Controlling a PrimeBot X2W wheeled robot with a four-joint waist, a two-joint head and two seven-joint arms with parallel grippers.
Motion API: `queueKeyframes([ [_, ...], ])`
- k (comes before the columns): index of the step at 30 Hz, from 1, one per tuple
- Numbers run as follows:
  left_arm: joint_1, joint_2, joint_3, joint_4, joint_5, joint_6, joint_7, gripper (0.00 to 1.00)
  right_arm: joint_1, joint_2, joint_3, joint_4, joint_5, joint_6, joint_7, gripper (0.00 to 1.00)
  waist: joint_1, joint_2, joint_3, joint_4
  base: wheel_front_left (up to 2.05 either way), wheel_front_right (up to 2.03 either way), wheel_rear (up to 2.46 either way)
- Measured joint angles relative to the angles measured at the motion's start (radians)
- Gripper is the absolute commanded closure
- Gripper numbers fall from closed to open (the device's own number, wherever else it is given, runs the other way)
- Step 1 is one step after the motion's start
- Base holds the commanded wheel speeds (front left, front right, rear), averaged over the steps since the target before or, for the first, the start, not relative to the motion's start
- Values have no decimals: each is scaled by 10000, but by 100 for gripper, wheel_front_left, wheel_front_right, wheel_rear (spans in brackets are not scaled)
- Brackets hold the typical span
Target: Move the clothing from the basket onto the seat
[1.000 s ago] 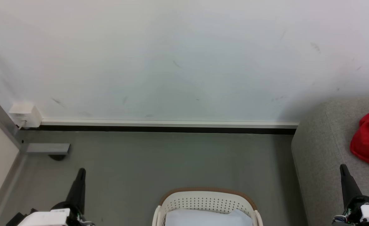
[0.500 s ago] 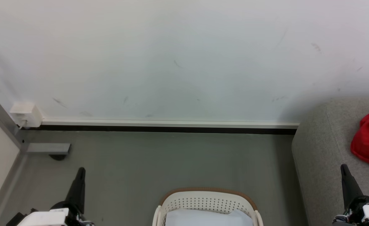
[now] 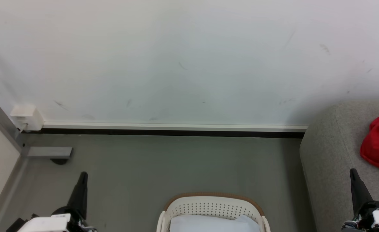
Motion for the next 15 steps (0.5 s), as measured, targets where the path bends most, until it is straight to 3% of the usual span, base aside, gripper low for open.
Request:
queueKeyframes([
  [15, 0, 0, 0, -2, 0, 0, 0, 100, 0, 6, -10, 0, 0, 0, 2, 100, 0, 0, 0, 0, 0, 0, 0],
])
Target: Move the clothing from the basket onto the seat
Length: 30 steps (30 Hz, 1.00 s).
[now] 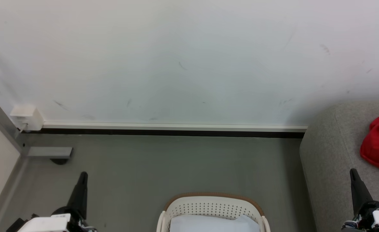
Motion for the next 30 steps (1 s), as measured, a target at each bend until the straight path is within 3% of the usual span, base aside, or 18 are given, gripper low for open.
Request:
queueKeyframes([
  [30, -1, 0, 0, 0, 0, 0, 0, 100, 1, 15, -17, 0, -8, 0, 2, 100, 0, 0, 0, 0, 0, 0, 0],
])
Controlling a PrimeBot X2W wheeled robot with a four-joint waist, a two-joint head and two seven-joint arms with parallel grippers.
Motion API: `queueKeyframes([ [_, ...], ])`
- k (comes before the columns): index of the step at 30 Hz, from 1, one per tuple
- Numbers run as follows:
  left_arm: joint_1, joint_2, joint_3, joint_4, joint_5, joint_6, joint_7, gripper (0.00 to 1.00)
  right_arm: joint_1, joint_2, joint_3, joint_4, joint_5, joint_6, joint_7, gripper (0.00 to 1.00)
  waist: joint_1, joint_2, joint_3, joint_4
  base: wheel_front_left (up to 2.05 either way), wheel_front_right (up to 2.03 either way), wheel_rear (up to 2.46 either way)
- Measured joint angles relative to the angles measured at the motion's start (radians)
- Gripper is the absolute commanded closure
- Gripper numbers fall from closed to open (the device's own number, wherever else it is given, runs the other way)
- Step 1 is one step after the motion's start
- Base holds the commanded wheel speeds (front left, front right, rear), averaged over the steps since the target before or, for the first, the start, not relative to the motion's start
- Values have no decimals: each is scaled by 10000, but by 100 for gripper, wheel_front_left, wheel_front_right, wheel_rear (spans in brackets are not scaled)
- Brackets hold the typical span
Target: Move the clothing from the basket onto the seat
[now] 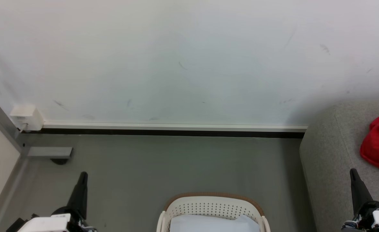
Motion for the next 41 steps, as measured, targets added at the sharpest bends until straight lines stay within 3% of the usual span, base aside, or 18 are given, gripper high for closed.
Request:
queueKeyframes([
  [41, 0, 0, 0, 0, 0, 0, 0, 100, 0, 8, -13, 0, -4, 0, 2, 100, 0, 0, 0, 0, 0, 0, 0],
])
